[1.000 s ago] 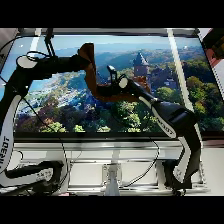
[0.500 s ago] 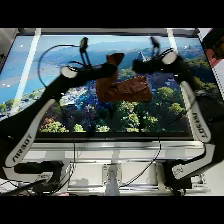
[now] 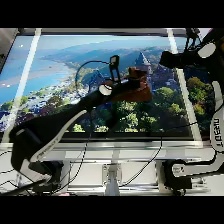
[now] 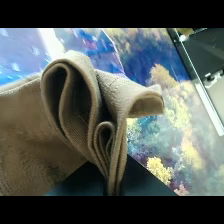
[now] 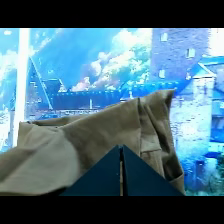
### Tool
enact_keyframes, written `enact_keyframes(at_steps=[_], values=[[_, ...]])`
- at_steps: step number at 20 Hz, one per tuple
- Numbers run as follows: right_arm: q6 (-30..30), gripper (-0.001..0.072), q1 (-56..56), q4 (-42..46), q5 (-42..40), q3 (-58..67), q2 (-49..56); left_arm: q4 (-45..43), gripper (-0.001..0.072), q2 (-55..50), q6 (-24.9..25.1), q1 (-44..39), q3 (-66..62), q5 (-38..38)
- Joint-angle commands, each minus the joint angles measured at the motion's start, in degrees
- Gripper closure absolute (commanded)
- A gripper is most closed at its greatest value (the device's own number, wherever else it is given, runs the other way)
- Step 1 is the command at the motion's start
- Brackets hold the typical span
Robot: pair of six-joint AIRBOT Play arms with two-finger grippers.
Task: Fold the clothes and pants, and hang the long-sleeved shirts on hangers.
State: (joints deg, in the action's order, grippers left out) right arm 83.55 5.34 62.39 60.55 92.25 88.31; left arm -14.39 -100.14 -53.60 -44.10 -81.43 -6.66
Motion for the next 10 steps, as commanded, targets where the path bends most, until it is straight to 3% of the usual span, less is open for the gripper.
enact_keyframes(at_steps=[1,2,3,5,8,10], values=[[0.0,0.0695,0.7,1.0,1.4,0.0,-0.3,0.2,0.0560,-5.8,-1.7,-2.0,-4.5,0.9],[-0.2,0.0689,0.7,1.3,1.3,0.0,-0.3,0.2,0.0292,-6.1,-3.5,-2.0,-4.5,0.0],[-1.0,0.0623,0.7,1.8,1.2,0.0,-0.3,0.1,0.0037,-6.1,-5.1,-2.0,-4.5,-1.3],[-3.7,0.0413,0.7,3.2,1.1,0.0,-0.3,0.1,0.0002,-5.4,-6.2,-1.8,-4.5,-2.4],[-5.1,0.0415,1.0,8.6,0.1,0.0,0.6,-0.1,0.0002,-3.2,-6.2,-1.0,-4.5,-2.6],[-5.0,0.0465,2.8,8.1,2.5,0.0,3.0,-0.1,0.0002,-1.2,-6.1,0.4,-4.5,-2.6]])
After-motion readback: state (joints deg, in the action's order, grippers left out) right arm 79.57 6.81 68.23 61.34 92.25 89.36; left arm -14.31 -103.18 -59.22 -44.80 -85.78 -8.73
